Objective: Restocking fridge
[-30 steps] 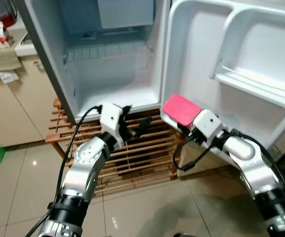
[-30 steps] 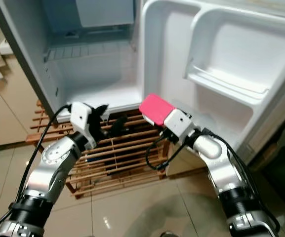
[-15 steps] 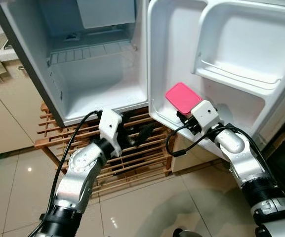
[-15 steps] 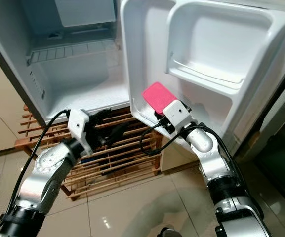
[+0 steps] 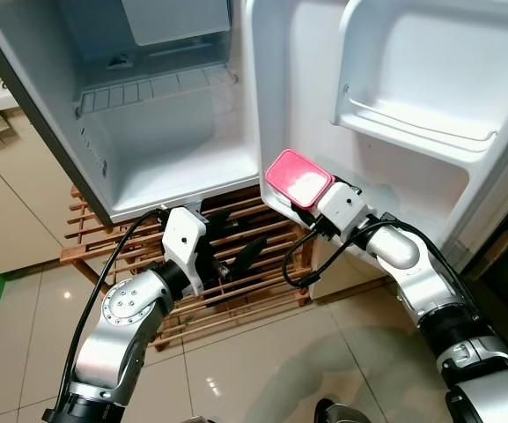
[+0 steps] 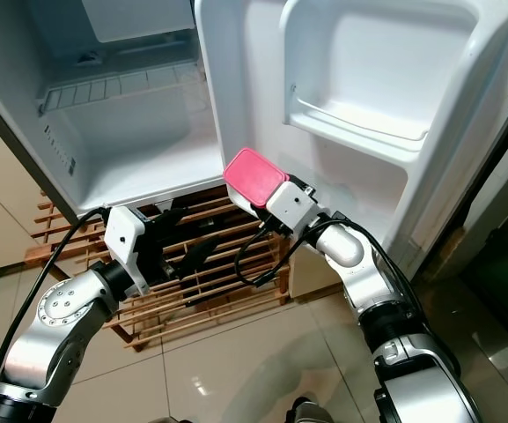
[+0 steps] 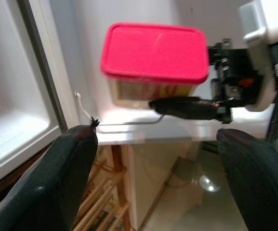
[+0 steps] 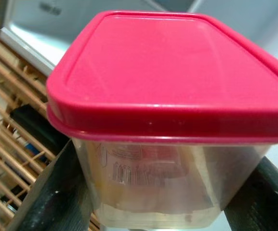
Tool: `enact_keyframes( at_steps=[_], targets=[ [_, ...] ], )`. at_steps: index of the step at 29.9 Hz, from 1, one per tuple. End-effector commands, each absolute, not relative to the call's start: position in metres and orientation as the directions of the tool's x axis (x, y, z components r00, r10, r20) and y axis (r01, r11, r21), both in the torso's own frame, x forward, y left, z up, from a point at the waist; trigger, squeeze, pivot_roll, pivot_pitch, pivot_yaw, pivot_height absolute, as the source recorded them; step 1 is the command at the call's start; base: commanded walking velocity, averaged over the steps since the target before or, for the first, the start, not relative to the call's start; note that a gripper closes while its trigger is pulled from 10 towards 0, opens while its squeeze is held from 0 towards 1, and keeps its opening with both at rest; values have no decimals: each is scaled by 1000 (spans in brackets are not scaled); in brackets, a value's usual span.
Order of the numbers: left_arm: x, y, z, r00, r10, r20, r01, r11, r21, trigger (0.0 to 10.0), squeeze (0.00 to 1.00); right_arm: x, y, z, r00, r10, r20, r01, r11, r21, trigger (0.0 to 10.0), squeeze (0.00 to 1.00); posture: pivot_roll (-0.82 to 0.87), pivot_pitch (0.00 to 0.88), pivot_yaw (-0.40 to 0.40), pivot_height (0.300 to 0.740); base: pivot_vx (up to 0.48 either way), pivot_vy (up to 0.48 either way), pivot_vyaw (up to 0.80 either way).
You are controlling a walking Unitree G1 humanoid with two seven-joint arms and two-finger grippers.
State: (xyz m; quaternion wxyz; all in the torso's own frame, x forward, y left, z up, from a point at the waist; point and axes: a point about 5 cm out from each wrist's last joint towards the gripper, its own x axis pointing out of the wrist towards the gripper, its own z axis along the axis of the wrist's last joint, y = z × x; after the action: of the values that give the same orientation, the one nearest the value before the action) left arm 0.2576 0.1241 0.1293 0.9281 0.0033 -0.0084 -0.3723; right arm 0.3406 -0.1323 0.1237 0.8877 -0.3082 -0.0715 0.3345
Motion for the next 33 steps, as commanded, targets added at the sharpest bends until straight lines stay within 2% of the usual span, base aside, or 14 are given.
enact_keyframes(
  at_steps=[1,15,23,28,32,33],
  targets=[
    [256,127,131,727,-686,2,686,727,20,10000,0,343,-126,130,743,666,-64,-554,559,-616,10000,0,57,81,96,740,0,0,0],
    [244,124,133,742,-670,24,670,742,1,10000,0,362,-137,143,842,539,31,-420,690,-590,10000,0,68,89,72,740,0,0,0],
    [235,126,131,746,-666,4,666,746,-3,10000,0,362,-132,138,828,560,1,-433,641,-634,10000,0,92,99,71,740,0,0,0],
    [230,127,130,751,-660,-11,660,751,-10,10000,0,356,-130,124,794,601,-86,-488,547,-681,10000,0,96,109,67,740,0,0,0],
    [226,126,129,750,-661,-20,660,751,-20,10000,0,353,-133,116,779,611,-137,-522,512,-682,10000,0,87,120,63,740,0,0,0],
    [226,126,129,750,-661,-22,661,750,-23,10000,0,353,-134,115,781,608,-145,-524,510,-683,10000,384,87,120,63,740,0,0,0]
  ],
)
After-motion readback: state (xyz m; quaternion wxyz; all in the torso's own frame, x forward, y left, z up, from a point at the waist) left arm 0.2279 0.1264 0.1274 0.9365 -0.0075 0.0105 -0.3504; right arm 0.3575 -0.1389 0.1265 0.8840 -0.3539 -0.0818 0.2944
